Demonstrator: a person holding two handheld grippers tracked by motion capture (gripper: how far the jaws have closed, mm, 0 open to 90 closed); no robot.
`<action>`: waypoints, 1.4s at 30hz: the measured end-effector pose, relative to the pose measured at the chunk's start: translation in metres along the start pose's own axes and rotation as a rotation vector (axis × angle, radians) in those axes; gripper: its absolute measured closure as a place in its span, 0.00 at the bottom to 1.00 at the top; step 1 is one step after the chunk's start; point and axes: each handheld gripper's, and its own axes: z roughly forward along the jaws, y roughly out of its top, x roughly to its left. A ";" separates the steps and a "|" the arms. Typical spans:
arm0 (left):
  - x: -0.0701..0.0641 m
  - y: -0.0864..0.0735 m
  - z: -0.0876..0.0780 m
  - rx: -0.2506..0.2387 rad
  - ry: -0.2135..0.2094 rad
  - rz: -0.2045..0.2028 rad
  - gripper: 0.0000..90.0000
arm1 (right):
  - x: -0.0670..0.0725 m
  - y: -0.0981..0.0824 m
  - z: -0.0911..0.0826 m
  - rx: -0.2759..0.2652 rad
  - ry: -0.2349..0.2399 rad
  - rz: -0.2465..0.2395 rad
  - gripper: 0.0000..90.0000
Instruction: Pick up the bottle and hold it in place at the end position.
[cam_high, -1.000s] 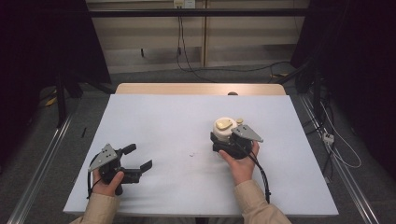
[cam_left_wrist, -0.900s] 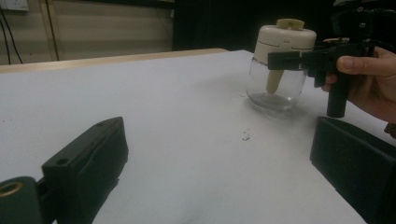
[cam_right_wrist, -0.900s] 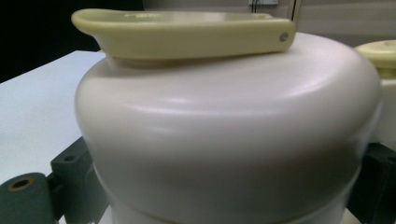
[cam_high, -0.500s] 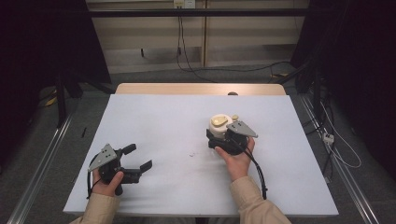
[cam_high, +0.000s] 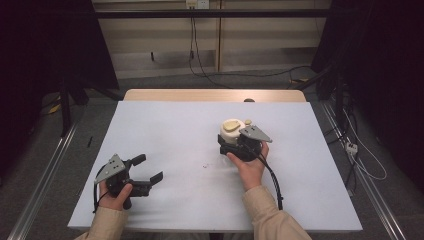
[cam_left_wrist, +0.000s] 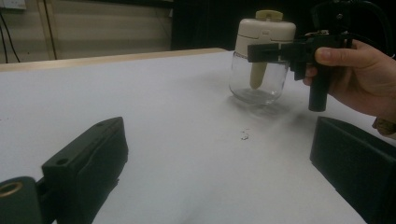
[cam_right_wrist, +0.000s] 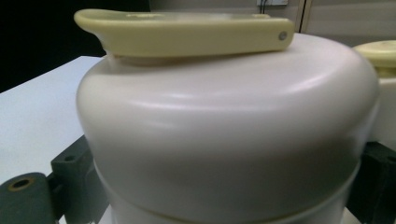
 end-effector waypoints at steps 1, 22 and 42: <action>0.000 0.000 0.000 0.000 0.000 -0.001 0.04 | 0.000 0.001 0.001 -0.003 0.005 -0.002 0.08; 0.000 0.000 0.000 -0.002 -0.001 0.002 0.04 | 0.011 0.007 0.020 -0.004 0.025 -0.009 0.08; 0.000 0.000 0.001 -0.001 -0.001 0.000 0.04 | 0.012 0.002 0.034 0.002 0.014 0.012 0.08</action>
